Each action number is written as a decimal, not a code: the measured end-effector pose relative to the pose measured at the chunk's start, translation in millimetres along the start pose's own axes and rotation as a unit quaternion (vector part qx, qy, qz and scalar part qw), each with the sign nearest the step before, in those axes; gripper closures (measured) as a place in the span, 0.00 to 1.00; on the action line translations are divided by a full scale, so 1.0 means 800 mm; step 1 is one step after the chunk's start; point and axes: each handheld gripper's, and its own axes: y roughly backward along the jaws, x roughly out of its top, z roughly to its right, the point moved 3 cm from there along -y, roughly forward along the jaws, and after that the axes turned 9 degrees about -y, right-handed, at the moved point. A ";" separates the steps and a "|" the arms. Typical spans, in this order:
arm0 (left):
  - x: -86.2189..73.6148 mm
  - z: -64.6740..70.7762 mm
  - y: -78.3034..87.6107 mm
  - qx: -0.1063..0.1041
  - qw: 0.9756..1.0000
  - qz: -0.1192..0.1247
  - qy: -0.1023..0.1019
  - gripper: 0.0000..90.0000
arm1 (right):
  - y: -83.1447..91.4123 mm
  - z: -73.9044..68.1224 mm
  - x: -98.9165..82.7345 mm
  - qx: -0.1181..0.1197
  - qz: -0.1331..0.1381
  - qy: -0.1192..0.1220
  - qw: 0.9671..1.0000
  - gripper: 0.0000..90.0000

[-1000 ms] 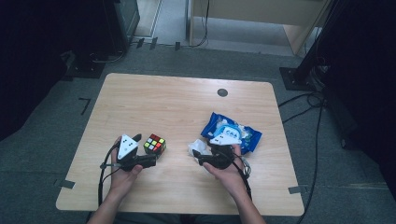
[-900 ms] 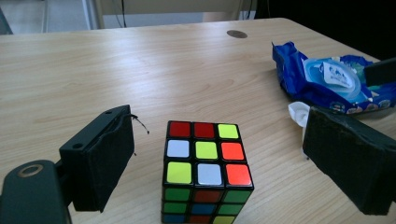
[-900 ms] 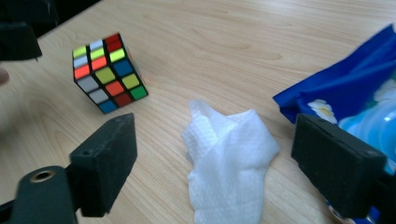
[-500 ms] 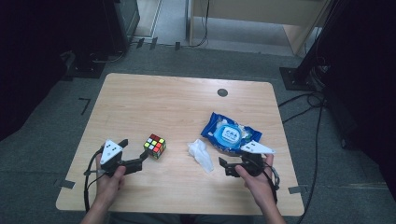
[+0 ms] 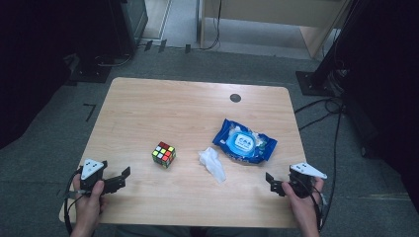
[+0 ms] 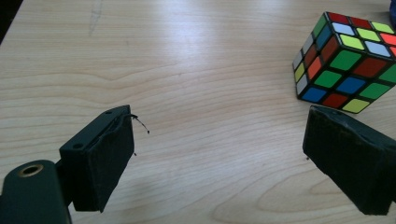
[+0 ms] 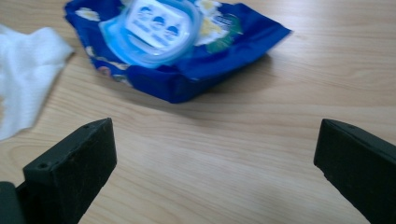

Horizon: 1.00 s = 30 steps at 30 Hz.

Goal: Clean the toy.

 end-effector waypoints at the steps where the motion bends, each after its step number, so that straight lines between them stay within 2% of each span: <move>1: -0.001 -0.003 0.001 0.005 1.000 -0.002 -0.003 0.10 | 0.000 0.006 -0.001 -0.007 -0.002 -0.002 1.000 0.00; 3: -0.005 -0.008 0.002 0.018 1.000 -0.012 -0.017 0.10 | 0.001 0.016 -0.003 -0.023 -0.004 -0.002 1.000 0.00; 5: -0.010 -0.015 0.002 0.042 0.998 -0.017 -0.035 0.10 | 0.001 0.023 -0.005 -0.030 -0.007 -0.005 1.000 0.00; 6: -0.012 -0.019 0.002 0.045 0.998 -0.019 -0.039 0.10 | 0.001 0.027 -0.006 -0.037 -0.008 -0.003 0.999 0.00; 10: -0.019 -0.029 -0.005 0.031 0.998 -0.037 -0.032 0.10 | -0.002 0.038 -0.011 -0.057 -0.019 0.000 0.998 0.00; 13: -0.019 -0.025 -0.007 0.029 0.998 -0.039 -0.047 0.10 | -0.007 0.042 -0.015 -0.061 -0.029 -0.001 0.998 0.00; 15: -0.020 -0.022 -0.009 0.037 0.997 -0.042 -0.060 0.10 | -0.014 0.043 -0.020 -0.067 -0.044 0.001 0.997 0.00; 17: -0.020 -0.021 -0.011 0.039 0.996 -0.047 -0.061 0.11 | -0.020 0.043 -0.025 -0.071 -0.057 0.007 0.996 0.00; 18: -0.021 -0.022 -0.011 0.039 0.996 -0.053 -0.061 0.11 | -0.021 0.041 -0.027 -0.078 -0.057 0.017 0.995 0.00; 21: -0.021 -0.023 -0.014 0.038 0.996 -0.066 -0.055 0.15 | -0.023 0.041 -0.026 -0.078 -0.053 0.018 0.995 0.00; 23: -0.023 -0.021 -0.019 0.019 0.994 -0.094 -0.059 0.15 | -0.024 0.040 -0.027 -0.076 -0.046 0.019 0.996 0.00; 30: -0.022 -0.020 -0.020 0.020 0.993 -0.096 -0.062 0.13 | -0.024 0.041 -0.027 -0.076 -0.046 0.019 0.996 0.00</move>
